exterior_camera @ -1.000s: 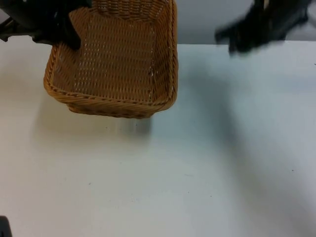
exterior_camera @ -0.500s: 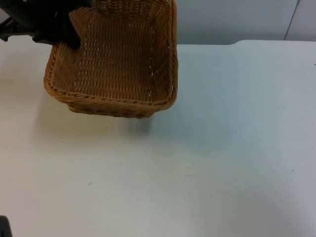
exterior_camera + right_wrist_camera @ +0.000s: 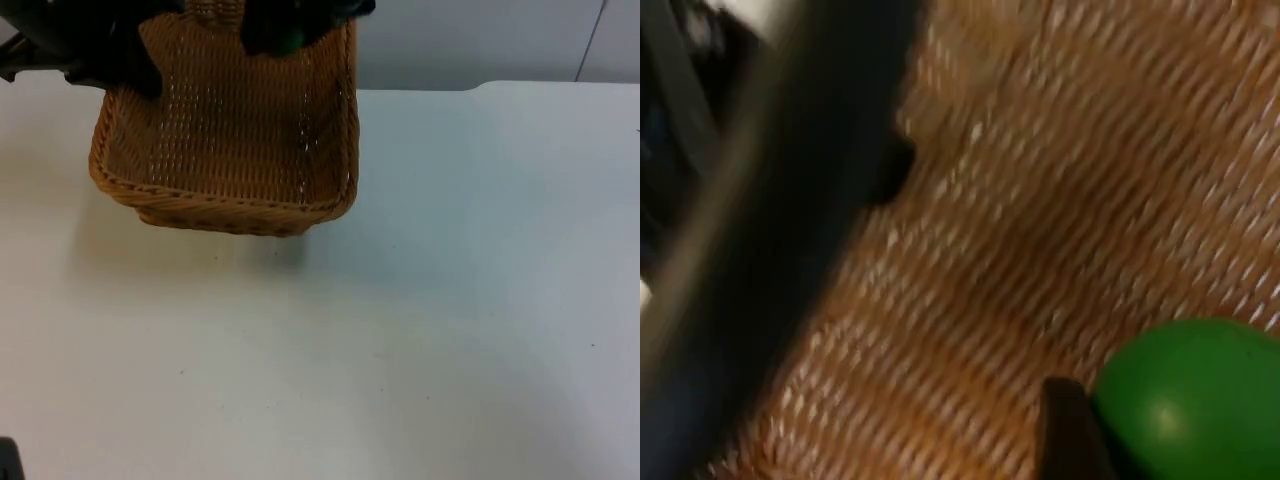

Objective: Pick up the basket with the left hand and place the ball into the basket with the right hand.

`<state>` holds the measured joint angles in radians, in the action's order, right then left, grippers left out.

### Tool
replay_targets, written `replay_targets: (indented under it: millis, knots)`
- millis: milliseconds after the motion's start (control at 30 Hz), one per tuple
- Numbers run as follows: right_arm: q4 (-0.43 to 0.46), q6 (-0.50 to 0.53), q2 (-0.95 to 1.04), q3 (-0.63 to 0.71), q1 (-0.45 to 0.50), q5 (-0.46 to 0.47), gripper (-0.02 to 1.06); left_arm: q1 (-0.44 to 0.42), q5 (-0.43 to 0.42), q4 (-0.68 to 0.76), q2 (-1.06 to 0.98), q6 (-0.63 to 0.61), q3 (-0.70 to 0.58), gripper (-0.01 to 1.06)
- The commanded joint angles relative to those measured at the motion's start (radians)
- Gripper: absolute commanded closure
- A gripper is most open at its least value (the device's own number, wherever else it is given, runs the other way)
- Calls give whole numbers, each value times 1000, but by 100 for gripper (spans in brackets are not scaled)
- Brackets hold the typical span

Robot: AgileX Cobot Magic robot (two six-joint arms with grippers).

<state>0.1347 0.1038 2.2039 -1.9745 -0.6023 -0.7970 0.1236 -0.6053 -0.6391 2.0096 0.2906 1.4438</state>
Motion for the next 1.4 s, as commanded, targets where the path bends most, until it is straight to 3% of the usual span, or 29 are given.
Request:
replay_targets:
  millis: [0, 1033, 1100, 1133, 1167, 1300, 1367]
  knots:
    - [2, -1, 4, 6, -5, -14, 104, -1, 20, -23, -15, -3, 8, 105]
    - [-51, 33, 75, 6, -5, 145, 103, -1, 28, -23, -15, -3, 8, 105]
    - [-51, 35, 75, 6, -5, 147, 96, -1, 28, -23, -15, -3, 8, 105]
    - [-51, 35, 75, 6, -5, 155, 86, -1, 28, -23, -15, -3, 8, 105]
    - [-51, 35, 75, 6, -5, 155, 86, -1, 28, -23, -15, -3, 8, 105]
    - [-51, 19, 75, 6, -5, 182, 52, -1, 28, -23, -15, -3, 8, 105]
    - [-51, 1, 75, 6, -5, 186, 48, -1, 28, -23, -15, -3, 8, 105]
